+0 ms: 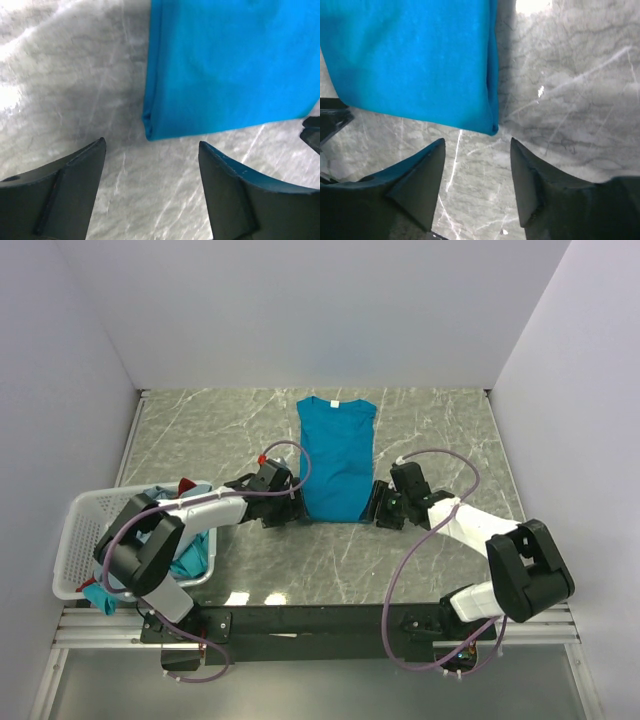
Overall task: Fold and stack the t-shirts
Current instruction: Fold the tshirt
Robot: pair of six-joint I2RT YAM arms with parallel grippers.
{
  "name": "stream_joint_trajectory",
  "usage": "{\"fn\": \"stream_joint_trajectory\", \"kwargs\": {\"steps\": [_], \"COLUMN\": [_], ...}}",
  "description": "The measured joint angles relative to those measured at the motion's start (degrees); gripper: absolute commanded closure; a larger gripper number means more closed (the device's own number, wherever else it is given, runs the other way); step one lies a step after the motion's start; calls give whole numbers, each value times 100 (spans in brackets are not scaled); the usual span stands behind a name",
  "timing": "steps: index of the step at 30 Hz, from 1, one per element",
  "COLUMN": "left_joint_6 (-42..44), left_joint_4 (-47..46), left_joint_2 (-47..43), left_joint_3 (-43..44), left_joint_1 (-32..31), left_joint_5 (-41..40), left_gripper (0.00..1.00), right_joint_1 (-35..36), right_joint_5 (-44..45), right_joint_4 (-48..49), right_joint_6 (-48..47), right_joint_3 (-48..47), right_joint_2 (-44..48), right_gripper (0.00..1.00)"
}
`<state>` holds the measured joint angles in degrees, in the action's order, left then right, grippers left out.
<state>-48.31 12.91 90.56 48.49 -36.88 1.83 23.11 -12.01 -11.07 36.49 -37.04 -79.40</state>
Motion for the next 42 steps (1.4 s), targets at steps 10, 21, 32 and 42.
{"fn": "stream_joint_trajectory", "kwargs": {"steps": [10,21,32,42], "left_joint_6": [-149,-254,-514,-1416], "left_joint_4": [-376,-472,-564,1272], "left_joint_2": [509,667,-146,-1810], "left_joint_3": [221,238,-662,-1515], "left_joint_1": [4,9,-632,-2085], "left_joint_5": [-55,-20,-238,-474], "left_gripper": [67,99,99,99], "right_joint_1": [0,0,931,2660], "right_joint_5": [-20,-136,-72,151], "right_joint_4": [286,671,789,-1067], "right_joint_6": [46,151,577,2044], "right_joint_3": [-2,74,994,1980], "right_joint_2": [-433,-658,323,2865], "right_gripper": [58,100,100,100]}}
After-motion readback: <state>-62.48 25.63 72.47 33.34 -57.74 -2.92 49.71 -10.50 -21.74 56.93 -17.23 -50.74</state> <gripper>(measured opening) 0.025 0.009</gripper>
